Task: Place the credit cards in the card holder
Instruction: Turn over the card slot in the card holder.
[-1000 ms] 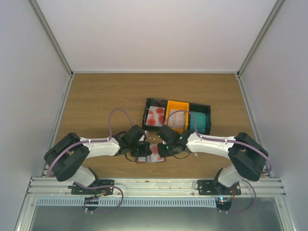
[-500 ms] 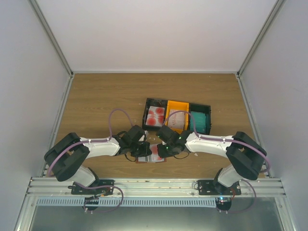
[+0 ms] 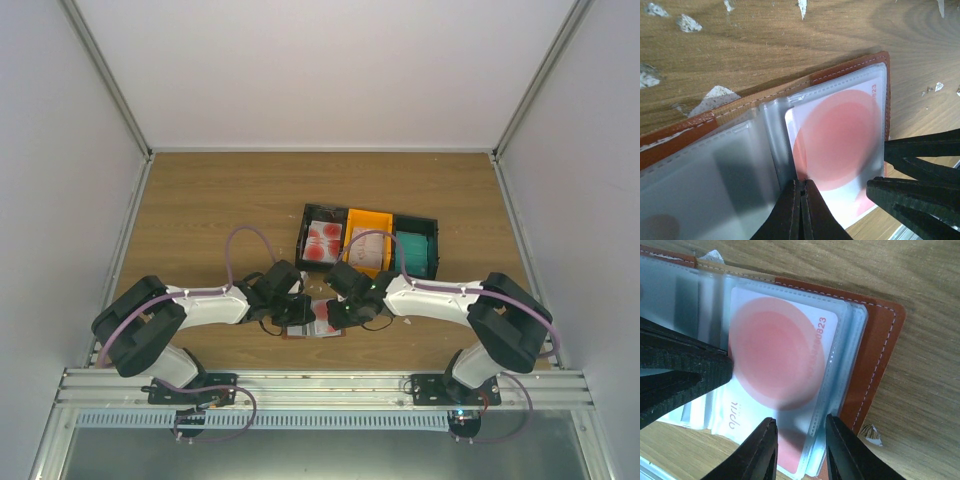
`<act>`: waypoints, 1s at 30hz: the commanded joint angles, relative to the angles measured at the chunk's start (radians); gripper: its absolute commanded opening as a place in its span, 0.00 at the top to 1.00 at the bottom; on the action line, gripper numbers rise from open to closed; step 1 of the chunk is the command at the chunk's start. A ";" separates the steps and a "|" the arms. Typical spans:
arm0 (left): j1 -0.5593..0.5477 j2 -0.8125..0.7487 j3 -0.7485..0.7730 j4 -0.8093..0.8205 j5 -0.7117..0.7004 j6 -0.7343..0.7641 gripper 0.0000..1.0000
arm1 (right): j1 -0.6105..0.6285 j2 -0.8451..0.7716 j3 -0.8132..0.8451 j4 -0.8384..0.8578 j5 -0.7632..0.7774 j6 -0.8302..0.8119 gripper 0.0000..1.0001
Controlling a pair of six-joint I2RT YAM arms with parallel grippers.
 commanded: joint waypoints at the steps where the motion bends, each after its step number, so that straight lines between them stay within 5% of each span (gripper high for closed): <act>1: 0.001 0.056 -0.051 -0.117 -0.125 0.001 1.00 | -0.003 0.010 0.014 0.006 -0.002 -0.001 0.74; 12: 0.002 0.061 -0.049 -0.115 -0.124 0.003 1.00 | -0.002 -0.036 0.011 0.041 -0.047 -0.015 0.85; 30: 0.002 0.064 -0.051 -0.112 -0.123 0.004 1.00 | -0.077 -0.111 -0.105 0.244 -0.289 0.033 0.74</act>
